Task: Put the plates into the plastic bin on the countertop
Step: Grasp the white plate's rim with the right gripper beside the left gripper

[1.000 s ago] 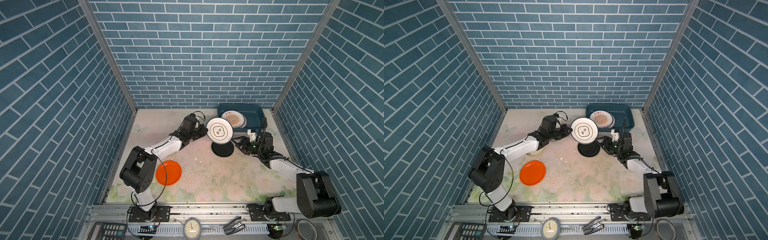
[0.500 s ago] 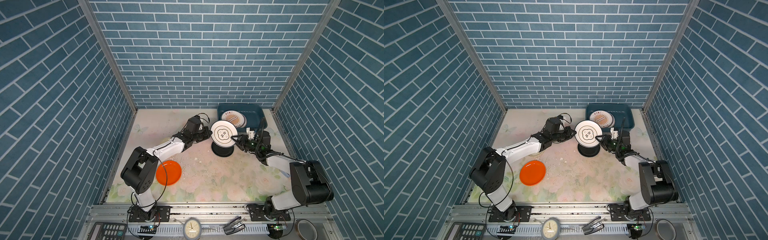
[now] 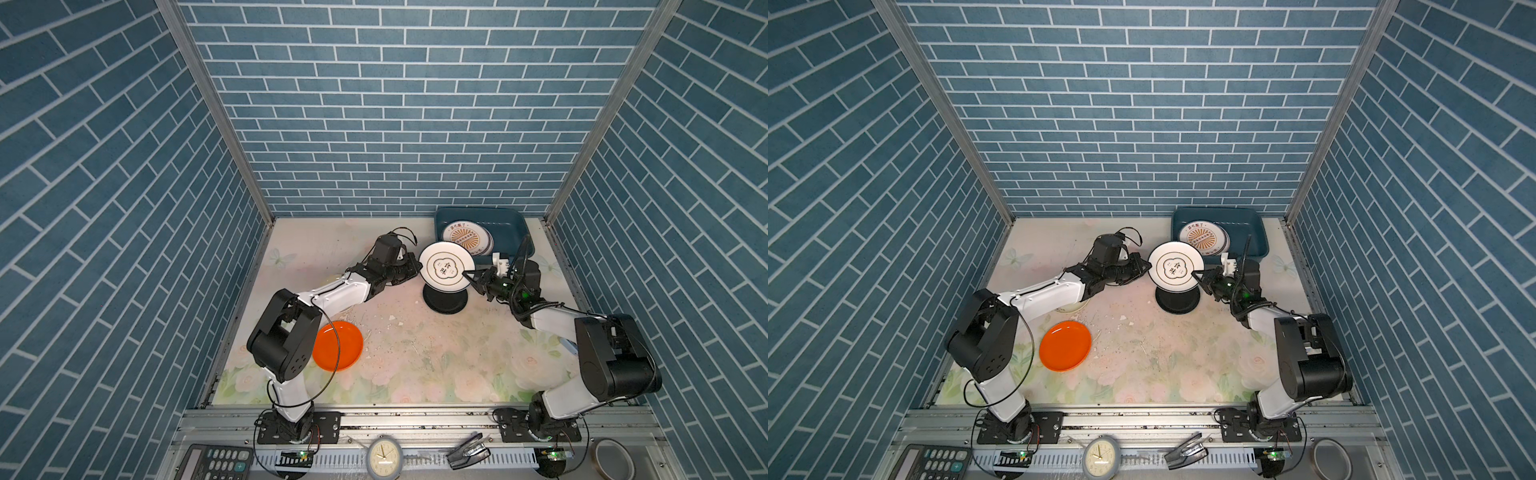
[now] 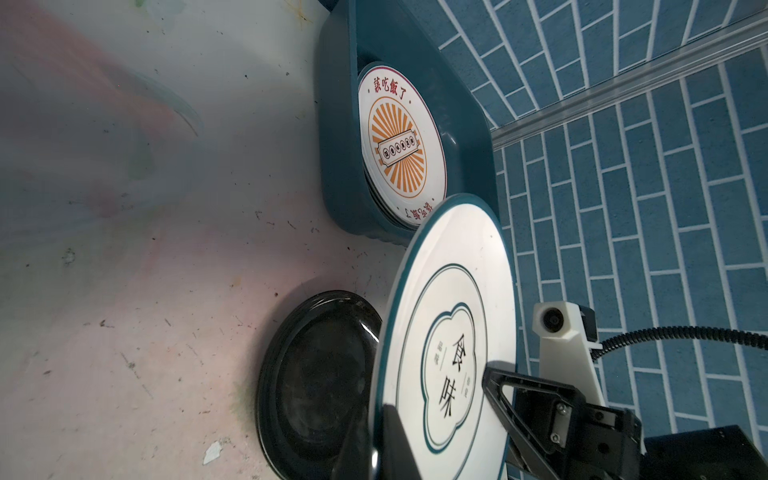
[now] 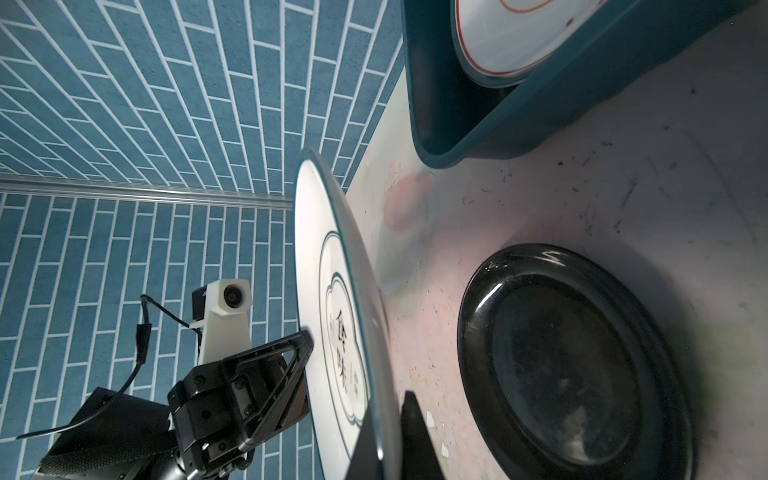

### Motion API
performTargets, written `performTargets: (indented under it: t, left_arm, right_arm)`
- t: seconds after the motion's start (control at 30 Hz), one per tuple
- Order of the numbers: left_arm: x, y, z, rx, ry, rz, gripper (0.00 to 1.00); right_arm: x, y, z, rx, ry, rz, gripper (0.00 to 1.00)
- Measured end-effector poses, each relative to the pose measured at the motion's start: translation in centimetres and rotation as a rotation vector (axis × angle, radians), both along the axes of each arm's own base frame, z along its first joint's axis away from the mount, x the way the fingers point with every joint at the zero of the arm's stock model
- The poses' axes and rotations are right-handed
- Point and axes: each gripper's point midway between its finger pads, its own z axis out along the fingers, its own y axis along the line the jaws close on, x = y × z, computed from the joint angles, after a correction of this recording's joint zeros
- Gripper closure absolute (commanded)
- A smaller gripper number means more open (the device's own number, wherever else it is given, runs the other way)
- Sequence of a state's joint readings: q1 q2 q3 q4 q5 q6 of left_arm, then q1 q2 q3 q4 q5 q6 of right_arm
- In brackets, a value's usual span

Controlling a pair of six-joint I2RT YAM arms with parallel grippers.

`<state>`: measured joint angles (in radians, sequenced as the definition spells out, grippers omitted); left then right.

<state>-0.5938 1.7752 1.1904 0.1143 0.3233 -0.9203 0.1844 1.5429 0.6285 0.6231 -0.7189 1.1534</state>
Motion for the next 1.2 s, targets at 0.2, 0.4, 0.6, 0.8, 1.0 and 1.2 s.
performTargets:
  t: [0.2, 0.4, 0.6, 0.8, 1.0, 1.2]
  left_arm:
    - [-0.1, -0.1, -0.1, 0.012, -0.010, -0.012, 0.72]
    - [-0.5, -0.7, 0.4, 0.021, -0.046, -0.052, 0.25]
    - [-0.3, -0.4, 1.6, 0.035, -0.094, -0.047, 0.01]
    - [-0.3, -0.2, 2.7, 0.036, -0.129, -0.041, 0.00]
    - [-0.3, 0.0, 2.6, 0.045, -0.127, -0.037, 0.00]
    - [-0.4, 0.5, 2.7, 0.064, -0.124, -0.027, 0.00]
  right_arm:
    - [0.0, 0.0, 0.0, -0.001, 0.003, -0.001, 1.00]
    - [0.0, -0.1, -0.5, -0.012, 0.020, -0.012, 1.00]
    - [0.1, -0.2, -0.8, -0.018, 0.029, -0.021, 1.00]
    - [0.0, -0.3, -1.3, -0.029, 0.045, -0.026, 1.00]
    - [0.2, -0.5, -1.3, -0.049, 0.051, -0.032, 1.00]
    - [0.5, -0.6, -1.2, -0.058, 0.053, -0.039, 1.00]
